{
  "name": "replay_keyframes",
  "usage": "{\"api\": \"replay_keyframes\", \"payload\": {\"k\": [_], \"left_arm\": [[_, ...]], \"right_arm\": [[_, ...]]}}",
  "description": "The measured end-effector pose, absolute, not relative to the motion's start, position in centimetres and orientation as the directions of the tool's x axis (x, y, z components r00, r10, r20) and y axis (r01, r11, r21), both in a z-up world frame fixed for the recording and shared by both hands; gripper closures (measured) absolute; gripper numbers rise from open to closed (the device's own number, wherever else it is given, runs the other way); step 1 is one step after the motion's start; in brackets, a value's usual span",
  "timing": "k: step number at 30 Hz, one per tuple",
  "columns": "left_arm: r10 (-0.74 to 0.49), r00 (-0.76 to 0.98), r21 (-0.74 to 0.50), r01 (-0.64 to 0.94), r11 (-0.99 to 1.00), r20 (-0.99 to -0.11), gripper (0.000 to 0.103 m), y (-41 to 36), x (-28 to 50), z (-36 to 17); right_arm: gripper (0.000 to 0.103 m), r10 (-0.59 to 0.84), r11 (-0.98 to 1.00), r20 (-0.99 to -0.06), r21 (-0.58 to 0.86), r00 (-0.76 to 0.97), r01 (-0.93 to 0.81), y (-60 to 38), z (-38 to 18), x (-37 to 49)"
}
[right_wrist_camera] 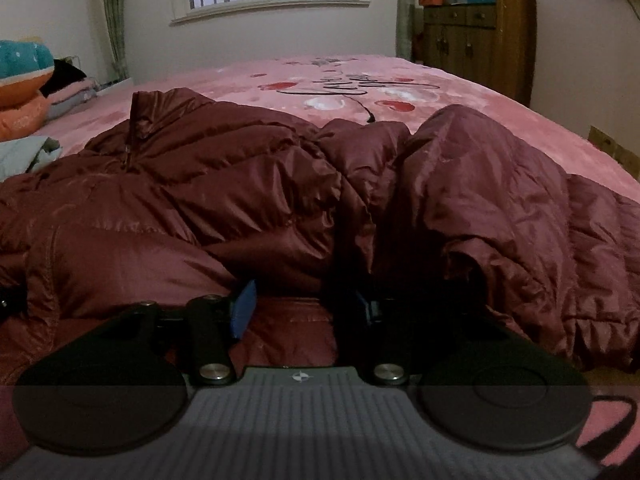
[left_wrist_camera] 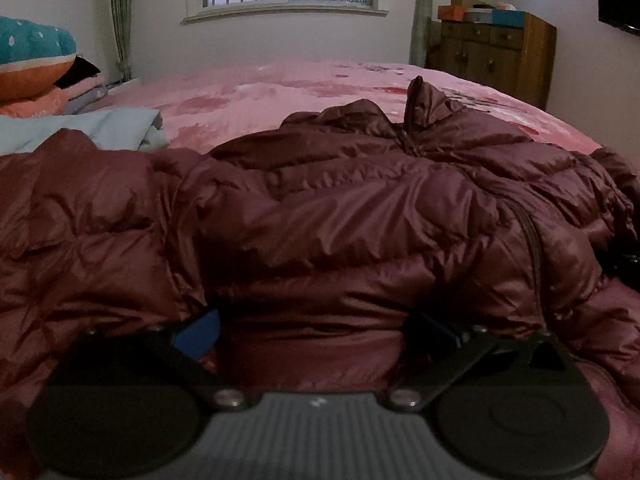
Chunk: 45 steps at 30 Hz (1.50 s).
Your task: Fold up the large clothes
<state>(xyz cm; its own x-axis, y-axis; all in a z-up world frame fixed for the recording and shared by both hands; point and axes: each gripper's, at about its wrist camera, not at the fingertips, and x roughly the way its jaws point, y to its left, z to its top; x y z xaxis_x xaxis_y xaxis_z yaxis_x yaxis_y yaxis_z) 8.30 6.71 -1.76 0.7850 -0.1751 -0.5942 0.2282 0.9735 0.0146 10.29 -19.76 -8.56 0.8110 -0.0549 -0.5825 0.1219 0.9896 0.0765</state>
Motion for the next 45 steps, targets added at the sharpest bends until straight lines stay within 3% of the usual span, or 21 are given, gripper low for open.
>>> {"api": "replay_keyframes", "payload": {"k": [4, 6, 8, 15, 19, 28, 32, 36, 45], "left_arm": [[-0.180, 0.786, 0.018, 0.236, 0.972, -0.592, 0.008, 7.0, 7.4, -1.1], [-0.187, 0.788, 0.025, 0.249, 0.968, -0.587, 0.011, 7.2, 6.3, -0.6], [-0.198, 0.797, 0.021, 0.256, 0.967, -0.571, 0.011, 7.4, 4.7, 0.3], [-0.245, 0.807, -0.061, 0.252, 0.966, -0.538, 0.011, 9.2, -1.7, 2.5], [-0.267, 0.799, -0.085, 0.263, 0.961, -0.539, 0.011, 9.7, -4.1, 2.5], [-0.394, 0.773, -0.149, 0.371, 0.917, -0.497, 0.011, 9.2, -4.2, 2.7], [-0.416, 0.759, -0.124, 0.413, 0.902, -0.500, 0.011, 8.7, -4.3, 2.4], [-0.437, 0.741, -0.125, 0.439, 0.890, -0.511, 0.011, 8.6, -4.2, 1.8], [-0.455, 0.704, -0.153, 0.450, 0.880, -0.545, 0.011, 8.4, -3.5, 0.5]], "right_arm": [[0.030, -0.034, 0.990, -0.581, 0.089, 0.813, 0.105, -19.7, -7.6, 8.3], [0.010, -0.016, 0.991, -0.581, 0.100, 0.814, 0.091, -19.8, -7.2, 8.1], [0.002, 0.002, 0.991, -0.580, 0.111, 0.814, 0.076, -19.7, -6.9, 7.3], [0.000, 0.010, 0.980, -0.580, 0.169, 0.814, 0.108, -20.1, -4.3, 3.1], [0.000, -0.042, 0.971, -0.528, 0.180, 0.848, 0.160, -21.0, -1.6, -1.9], [0.000, -0.257, 0.709, -0.486, 0.493, 0.835, 0.505, -29.9, -0.3, -14.1], [0.000, -0.263, 0.441, -0.445, 0.734, 0.856, 0.517, -34.0, -2.6, -18.7], [0.008, -0.296, 0.274, -0.387, 0.841, 0.873, 0.466, -35.8, -4.8, -21.2], [0.009, -0.410, 0.229, -0.308, 0.876, 0.858, 0.424, -37.7, -5.2, -19.8]]}}
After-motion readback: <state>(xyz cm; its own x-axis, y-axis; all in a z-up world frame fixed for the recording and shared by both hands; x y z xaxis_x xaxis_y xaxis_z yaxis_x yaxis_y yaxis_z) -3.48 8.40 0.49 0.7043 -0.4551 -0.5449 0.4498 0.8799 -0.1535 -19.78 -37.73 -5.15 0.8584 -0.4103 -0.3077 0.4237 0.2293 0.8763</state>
